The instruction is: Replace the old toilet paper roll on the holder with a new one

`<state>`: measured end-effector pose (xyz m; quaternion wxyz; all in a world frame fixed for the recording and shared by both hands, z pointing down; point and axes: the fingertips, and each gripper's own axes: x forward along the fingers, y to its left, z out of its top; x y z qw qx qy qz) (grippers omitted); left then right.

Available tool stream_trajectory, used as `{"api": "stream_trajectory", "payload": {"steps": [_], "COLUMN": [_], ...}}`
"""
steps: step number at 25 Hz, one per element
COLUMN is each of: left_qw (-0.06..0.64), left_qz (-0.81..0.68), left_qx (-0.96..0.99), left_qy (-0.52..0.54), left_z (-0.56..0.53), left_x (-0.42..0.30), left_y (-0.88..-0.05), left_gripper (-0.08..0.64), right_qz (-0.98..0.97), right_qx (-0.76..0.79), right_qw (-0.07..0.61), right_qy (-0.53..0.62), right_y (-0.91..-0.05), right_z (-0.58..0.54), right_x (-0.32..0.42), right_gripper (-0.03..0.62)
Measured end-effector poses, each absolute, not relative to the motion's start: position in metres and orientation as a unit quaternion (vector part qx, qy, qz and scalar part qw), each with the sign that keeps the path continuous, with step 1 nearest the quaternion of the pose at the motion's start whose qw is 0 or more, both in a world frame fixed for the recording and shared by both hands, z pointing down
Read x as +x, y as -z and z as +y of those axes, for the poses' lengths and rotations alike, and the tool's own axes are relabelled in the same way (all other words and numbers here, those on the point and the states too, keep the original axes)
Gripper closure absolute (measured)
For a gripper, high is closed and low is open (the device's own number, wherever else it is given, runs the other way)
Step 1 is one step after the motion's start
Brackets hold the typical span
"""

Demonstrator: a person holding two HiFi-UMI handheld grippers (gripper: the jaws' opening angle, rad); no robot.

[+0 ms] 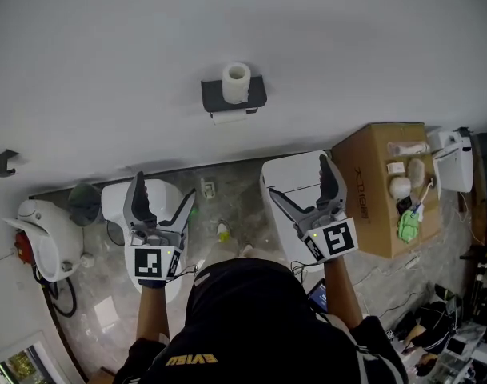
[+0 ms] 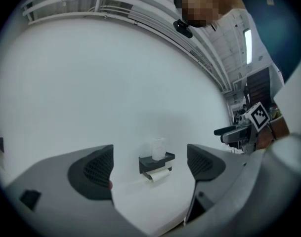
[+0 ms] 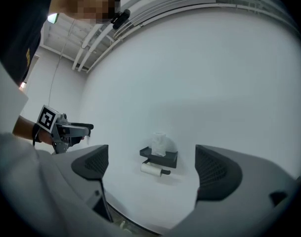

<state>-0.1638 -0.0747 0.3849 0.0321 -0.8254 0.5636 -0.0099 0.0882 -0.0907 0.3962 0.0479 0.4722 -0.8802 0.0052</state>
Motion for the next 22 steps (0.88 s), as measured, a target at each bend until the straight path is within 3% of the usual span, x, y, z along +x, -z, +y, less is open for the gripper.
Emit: {"api": "stream_trajectory", "payload": {"steps": [8, 13, 22], "left_qw": [-0.025, -0.024, -0.025], "left_qz": [0.543, 0.547, 0.518], "left_qx": [-0.839, -0.837, -0.855], "left_qy": [-0.018, -0.025, -0.023], "left_z": [-0.11, -0.12, -0.128], "left_x": [-0.185, -0.186, -0.161], "left_y": [-0.423, -0.425, -0.449], "left_gripper": [0.084, 0.084, 0.084], "right_qz": [-0.879, -0.865, -0.835], "right_qx": [0.435, 0.412, 0.431], "right_qw": [0.181, 0.253, 0.275], "right_qy": [0.074, 0.137, 0.201], "right_y": [-0.444, -0.473, -0.507], "right_z": [-0.126, -0.144, -0.185], "right_x": [0.036, 0.02, 0.011], "right_gripper": [0.043, 0.048, 0.069]}}
